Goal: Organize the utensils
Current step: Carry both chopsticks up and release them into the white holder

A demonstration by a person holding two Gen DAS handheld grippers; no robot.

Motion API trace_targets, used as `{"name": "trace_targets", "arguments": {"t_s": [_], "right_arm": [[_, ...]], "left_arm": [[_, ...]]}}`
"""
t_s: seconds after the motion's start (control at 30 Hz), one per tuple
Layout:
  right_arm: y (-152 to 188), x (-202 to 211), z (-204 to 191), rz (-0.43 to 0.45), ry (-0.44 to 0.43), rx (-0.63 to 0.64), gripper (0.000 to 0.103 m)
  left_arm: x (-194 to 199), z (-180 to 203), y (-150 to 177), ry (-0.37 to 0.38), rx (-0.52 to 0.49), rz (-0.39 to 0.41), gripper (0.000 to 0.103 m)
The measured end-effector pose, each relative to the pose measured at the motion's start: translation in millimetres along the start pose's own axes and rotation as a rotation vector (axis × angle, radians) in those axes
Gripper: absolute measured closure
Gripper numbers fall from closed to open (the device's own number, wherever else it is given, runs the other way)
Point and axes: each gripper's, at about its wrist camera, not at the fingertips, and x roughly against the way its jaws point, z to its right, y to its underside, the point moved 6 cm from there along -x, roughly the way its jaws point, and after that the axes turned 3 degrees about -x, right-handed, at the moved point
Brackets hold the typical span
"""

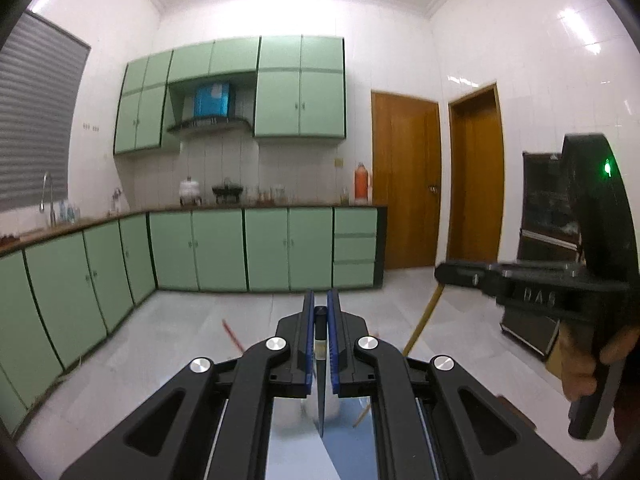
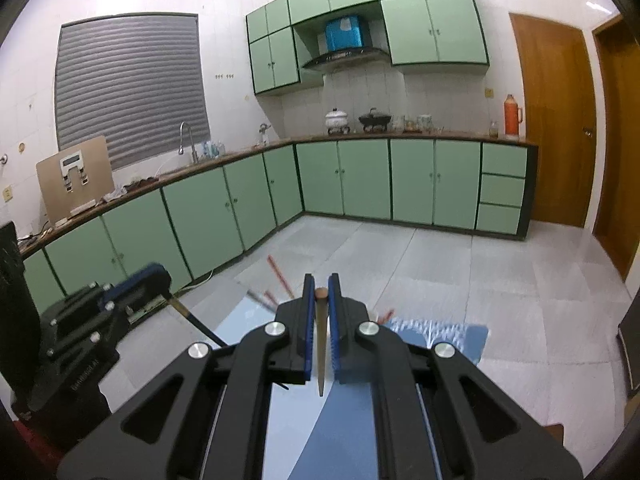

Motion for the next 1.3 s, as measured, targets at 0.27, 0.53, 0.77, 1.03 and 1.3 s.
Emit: {"name": "trace_targets", "arguments": {"t_s": [0.27, 0.53, 0.77, 1.03, 1.3], "right_arm": [[-40.6, -41.8, 24.1, 0.026, 0.044, -0.014, 0.097], [-41.3, -100.8, 46.9, -0.002, 0.065, -0.032, 0.097], [-15.5, -148.3, 57.6, -0.071, 0.064, -0.050, 0.097], [8.6, -174.8, 60.3, -0.131, 0.050, -0.055, 0.093], [8.9, -163.3, 67.2, -0.098, 0.064, -0.081, 0.090]], "left_arm": [[-55.0, -18.3, -34.6, -0.043, -0.004, 0.054, 0.097], [-112.9, -34.7, -15.3, -0.072, -0.006, -0.008, 0.097], [-147.9, -44.3, 20.2, -0.063, 0.017, -0.104, 0.097], [-164.5, -50.1, 45.2, -0.047, 0.034, -0.181, 0.096], [-145.2, -55.8, 37.3, -0.065, 0.043, -0.156, 0.083]]}}
